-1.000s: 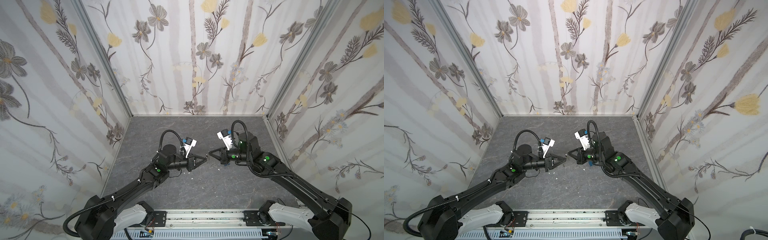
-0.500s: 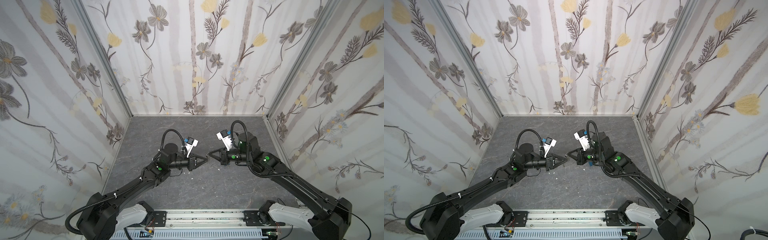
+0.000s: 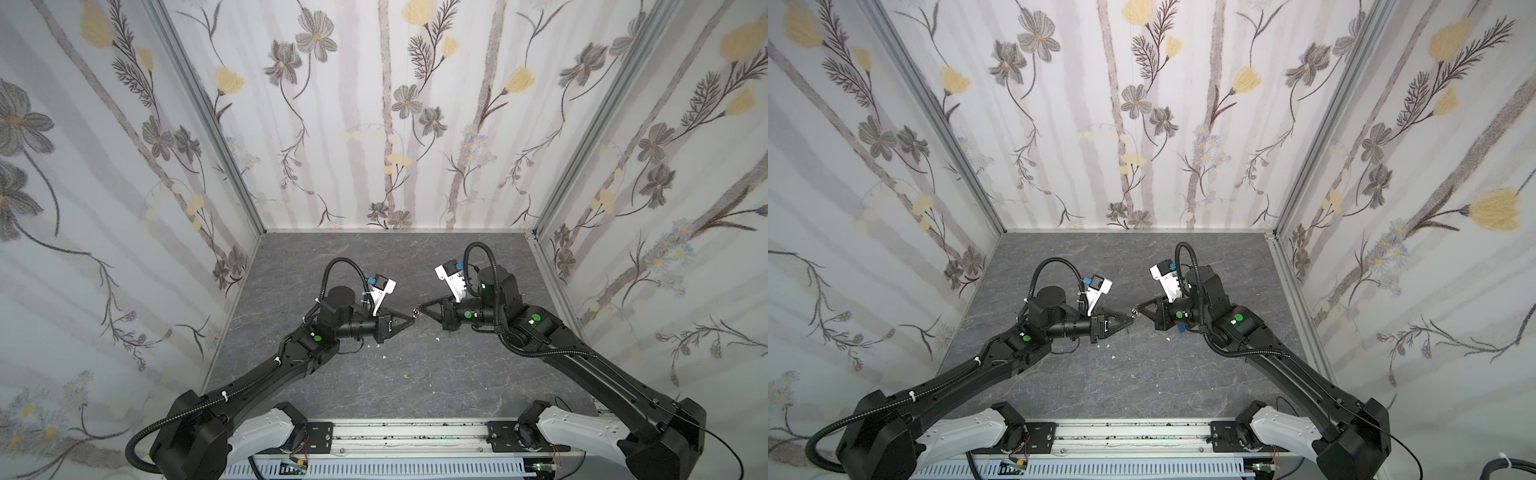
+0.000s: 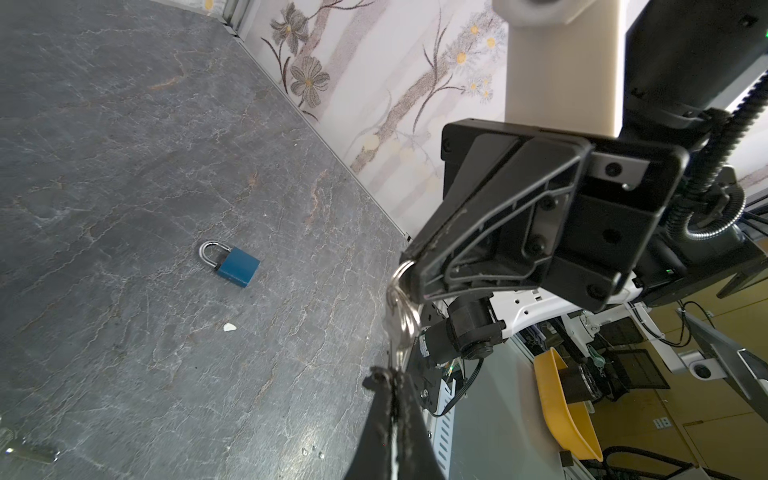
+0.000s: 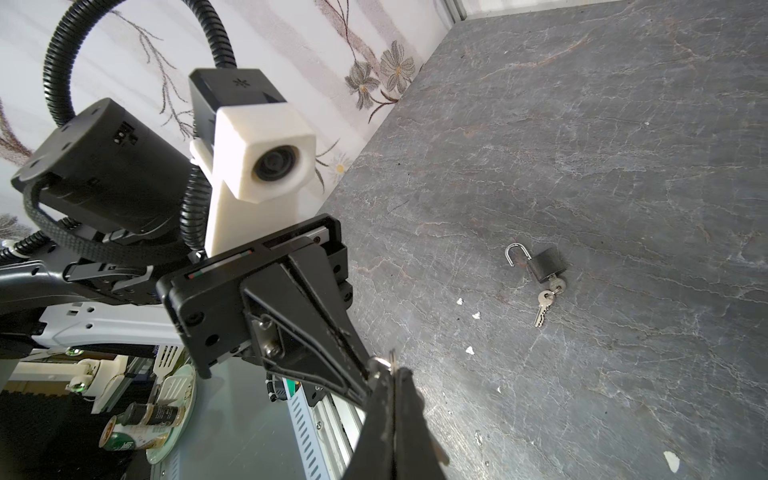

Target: Unlock with the key

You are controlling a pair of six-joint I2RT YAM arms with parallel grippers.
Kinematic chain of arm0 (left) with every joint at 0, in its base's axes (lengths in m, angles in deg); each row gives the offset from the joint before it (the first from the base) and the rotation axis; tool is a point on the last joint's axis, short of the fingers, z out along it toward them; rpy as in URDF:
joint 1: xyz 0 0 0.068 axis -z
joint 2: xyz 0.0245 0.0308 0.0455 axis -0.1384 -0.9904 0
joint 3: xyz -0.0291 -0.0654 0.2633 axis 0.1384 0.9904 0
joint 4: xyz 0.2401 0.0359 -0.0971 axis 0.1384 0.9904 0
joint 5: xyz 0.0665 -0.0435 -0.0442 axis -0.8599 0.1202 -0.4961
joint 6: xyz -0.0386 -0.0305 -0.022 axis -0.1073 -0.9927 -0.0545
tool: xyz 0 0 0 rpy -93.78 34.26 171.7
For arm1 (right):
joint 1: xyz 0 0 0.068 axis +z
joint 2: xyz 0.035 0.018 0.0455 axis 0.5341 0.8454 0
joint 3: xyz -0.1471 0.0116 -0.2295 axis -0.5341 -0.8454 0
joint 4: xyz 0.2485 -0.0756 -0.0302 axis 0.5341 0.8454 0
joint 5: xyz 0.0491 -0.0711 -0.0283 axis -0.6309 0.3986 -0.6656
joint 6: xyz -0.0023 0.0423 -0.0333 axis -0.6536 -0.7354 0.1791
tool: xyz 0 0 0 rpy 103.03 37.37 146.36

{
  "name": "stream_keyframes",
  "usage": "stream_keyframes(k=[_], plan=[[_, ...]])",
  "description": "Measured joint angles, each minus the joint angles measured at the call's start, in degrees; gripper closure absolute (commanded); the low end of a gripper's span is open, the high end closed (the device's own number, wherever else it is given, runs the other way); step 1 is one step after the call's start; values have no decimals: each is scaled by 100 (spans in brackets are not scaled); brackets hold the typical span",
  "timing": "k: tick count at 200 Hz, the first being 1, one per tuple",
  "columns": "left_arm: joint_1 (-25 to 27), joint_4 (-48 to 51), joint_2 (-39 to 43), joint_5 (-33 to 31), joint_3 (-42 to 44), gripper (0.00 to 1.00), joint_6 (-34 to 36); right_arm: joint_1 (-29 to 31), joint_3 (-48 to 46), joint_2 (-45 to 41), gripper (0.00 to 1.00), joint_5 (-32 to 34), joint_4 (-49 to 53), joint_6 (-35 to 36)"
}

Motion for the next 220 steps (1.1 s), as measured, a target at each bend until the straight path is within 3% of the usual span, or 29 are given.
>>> stream_keyframes(k=[26,83,108,192,220], plan=[[-2,780,-74,-166,-385,100,278,-39,-173,-2,72,140,-48,0],[-61,2848,-848,-162,-1478,100,1099,-332,-857,-280,70,286,-590,-142],[-83,3379,-1165,144,-1703,100,1283,-348,-1128,-398,63,-13,-1097,-240],[-87,3615,-1239,1080,-1875,100,1373,-356,-1617,-160,59,-855,-2037,-409],[-87,3563,-1189,1172,-1843,100,1342,-348,-1644,-114,65,-1043,-2081,-409]])
